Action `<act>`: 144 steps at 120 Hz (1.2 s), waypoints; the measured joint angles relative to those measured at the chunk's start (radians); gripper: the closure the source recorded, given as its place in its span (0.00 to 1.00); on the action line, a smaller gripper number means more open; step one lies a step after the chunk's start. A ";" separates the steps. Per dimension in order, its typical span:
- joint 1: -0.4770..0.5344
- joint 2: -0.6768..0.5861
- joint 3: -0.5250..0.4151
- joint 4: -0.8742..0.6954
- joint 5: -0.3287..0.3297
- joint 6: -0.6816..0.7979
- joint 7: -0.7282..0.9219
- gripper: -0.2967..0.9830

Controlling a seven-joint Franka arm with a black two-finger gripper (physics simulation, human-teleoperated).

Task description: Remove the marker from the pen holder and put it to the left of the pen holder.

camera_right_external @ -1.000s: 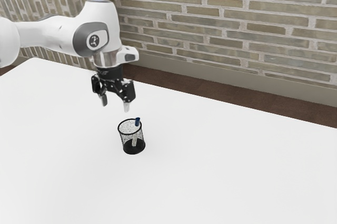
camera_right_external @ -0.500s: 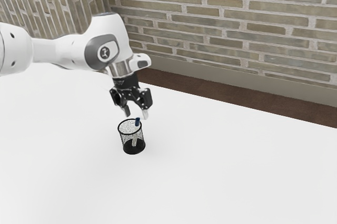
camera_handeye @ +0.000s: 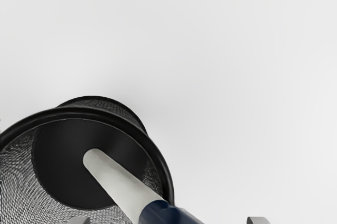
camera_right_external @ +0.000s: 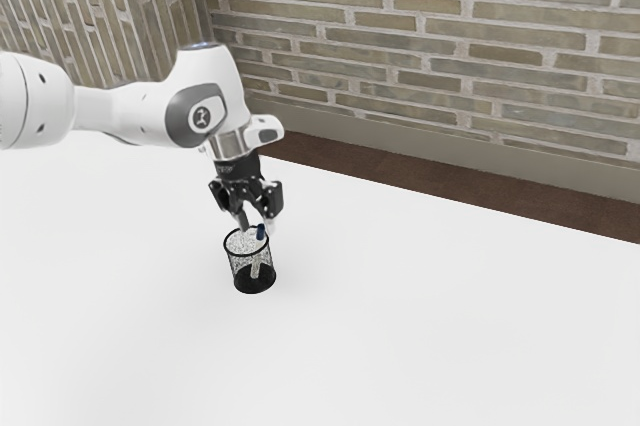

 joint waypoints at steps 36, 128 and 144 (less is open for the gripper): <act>0.000 0.032 0.000 0.019 0.022 0.008 0.002 0.58; 0.002 -0.039 0.000 0.022 0.114 -0.016 -0.027 0.84; 0.002 -0.079 0.000 0.022 0.122 -0.027 -0.034 0.85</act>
